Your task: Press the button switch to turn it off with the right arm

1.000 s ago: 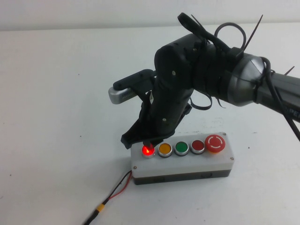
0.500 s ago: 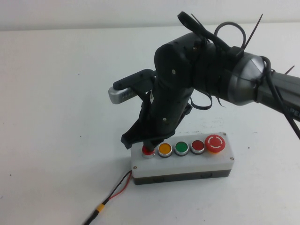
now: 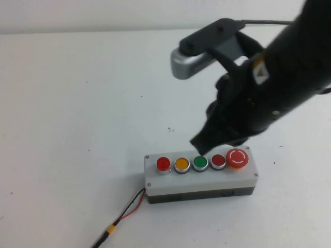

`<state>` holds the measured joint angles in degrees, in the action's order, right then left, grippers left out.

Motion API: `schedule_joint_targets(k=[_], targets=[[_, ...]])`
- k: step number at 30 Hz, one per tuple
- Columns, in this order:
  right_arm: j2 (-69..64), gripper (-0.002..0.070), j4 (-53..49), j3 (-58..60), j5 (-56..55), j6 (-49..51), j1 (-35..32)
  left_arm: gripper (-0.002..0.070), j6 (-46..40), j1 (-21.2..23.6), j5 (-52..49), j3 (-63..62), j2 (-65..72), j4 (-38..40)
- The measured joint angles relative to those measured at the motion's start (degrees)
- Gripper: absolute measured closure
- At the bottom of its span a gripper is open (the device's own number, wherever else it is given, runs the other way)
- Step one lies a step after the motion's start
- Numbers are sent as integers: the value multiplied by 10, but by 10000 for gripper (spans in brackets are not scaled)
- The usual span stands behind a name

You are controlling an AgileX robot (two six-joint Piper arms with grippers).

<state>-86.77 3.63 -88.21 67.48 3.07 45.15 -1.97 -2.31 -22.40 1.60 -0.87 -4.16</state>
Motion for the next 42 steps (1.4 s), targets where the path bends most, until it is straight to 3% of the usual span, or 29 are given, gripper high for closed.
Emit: schedule_joint_targets(k=[10, 19, 23, 29, 34, 42], targets=[[170, 692, -6, 156, 13, 0, 0, 677, 0, 0, 0, 0, 0, 0], [180, 692, -29, 174, 39, 0, 0, 677, 0, 0, 0, 0, 0, 0], [195, 692, -53, 209, -10, 0, -8, 677, 0, 0, 0, 0, 0, 0], [275, 692, -53, 375, -226, -2, -97, 677, 0, 0, 0, 0, 0, 0], [374, 692, -36, 551, -420, -2, -212, 677, 0, 0, 0, 0, 0, 0], [564, 692, -3, 769, -565, -2, -365, 677, 0, 0, 0, 0, 0, 0]])
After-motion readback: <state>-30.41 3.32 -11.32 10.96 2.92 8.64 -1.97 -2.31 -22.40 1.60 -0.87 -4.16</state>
